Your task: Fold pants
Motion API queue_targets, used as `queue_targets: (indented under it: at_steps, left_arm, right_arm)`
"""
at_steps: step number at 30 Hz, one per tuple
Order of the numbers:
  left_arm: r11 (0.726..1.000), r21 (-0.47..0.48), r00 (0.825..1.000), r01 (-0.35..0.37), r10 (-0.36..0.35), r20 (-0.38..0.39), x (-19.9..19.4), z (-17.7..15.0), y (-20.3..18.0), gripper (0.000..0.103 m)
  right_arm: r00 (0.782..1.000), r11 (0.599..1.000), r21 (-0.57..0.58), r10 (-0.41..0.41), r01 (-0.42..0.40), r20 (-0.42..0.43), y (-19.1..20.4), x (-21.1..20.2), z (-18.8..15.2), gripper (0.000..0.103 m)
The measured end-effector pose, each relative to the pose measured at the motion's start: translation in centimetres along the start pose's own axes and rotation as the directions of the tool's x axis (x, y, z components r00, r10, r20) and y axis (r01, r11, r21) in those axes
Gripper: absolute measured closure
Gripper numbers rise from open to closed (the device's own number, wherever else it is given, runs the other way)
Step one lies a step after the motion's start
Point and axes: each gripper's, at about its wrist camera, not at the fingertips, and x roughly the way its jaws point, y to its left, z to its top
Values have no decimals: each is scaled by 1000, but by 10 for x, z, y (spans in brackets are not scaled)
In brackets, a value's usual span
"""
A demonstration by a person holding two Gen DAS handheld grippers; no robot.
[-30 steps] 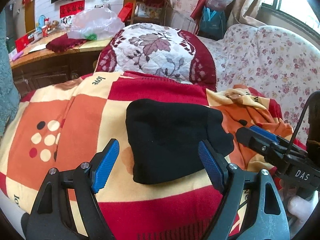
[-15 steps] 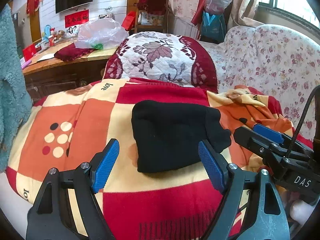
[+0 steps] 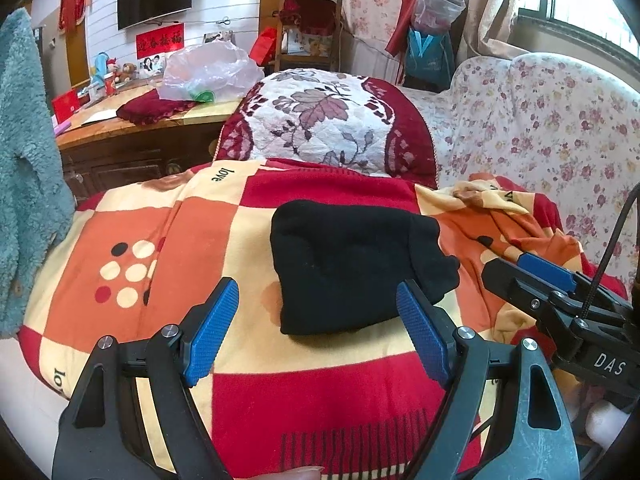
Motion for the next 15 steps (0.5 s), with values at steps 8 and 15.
queue_targets:
  at_steps: [8, 15]
  left_arm:
    - [1000, 5, 1000, -4, 4, 3, -1, 0, 0, 21]
    - [1000, -8, 1000, -10, 10, -5, 1, -4, 9, 21]
  right_arm:
    - [1000, 1000, 9, -13, 13, -4, -3, -2, -1, 23]
    - [1000, 1000, 11, -15, 16, -18, -3, 1, -4, 23]
